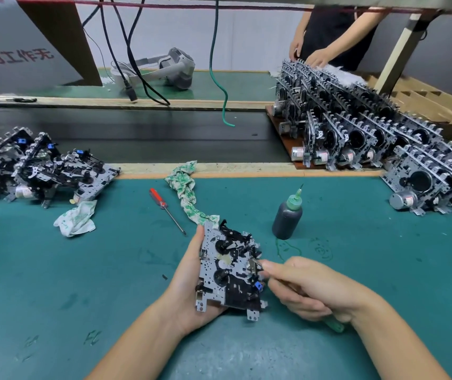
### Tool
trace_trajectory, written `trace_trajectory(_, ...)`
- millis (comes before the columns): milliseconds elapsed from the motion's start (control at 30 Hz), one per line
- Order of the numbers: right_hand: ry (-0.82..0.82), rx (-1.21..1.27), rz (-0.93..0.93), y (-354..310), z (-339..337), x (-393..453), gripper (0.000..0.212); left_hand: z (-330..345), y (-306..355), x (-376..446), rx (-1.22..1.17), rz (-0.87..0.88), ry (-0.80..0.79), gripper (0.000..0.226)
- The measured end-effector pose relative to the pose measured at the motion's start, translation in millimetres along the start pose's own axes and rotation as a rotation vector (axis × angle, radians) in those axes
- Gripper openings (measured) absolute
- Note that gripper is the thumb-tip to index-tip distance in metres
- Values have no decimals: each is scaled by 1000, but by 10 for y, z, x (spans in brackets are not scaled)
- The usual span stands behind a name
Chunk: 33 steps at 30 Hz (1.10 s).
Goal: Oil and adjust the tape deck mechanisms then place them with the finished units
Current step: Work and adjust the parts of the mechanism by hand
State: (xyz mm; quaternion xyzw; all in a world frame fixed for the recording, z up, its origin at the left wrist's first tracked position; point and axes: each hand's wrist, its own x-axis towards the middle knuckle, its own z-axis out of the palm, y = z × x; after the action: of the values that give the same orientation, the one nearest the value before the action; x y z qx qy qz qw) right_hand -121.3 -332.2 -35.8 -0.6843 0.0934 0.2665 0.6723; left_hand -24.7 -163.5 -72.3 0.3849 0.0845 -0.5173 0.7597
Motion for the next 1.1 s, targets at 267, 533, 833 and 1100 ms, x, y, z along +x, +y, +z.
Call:
trace_trajectory(267, 41, -68, 31, 14, 94, 63, 63, 39, 9, -30, 10, -27, -7, 80)
trace_trajectory(533, 39, -59, 82, -6, 85, 45, 59, 50, -13, -30, 12, 1, 20, 79)
trace_trajectory(833, 51, -62, 100, -2, 84, 44, 59, 61, -20, -20, 10, 16, 10, 80)
trace_trajectory(1100, 30, -71, 123, -7, 87, 54, 61, 78, -40, -20, 12, 46, 18, 81)
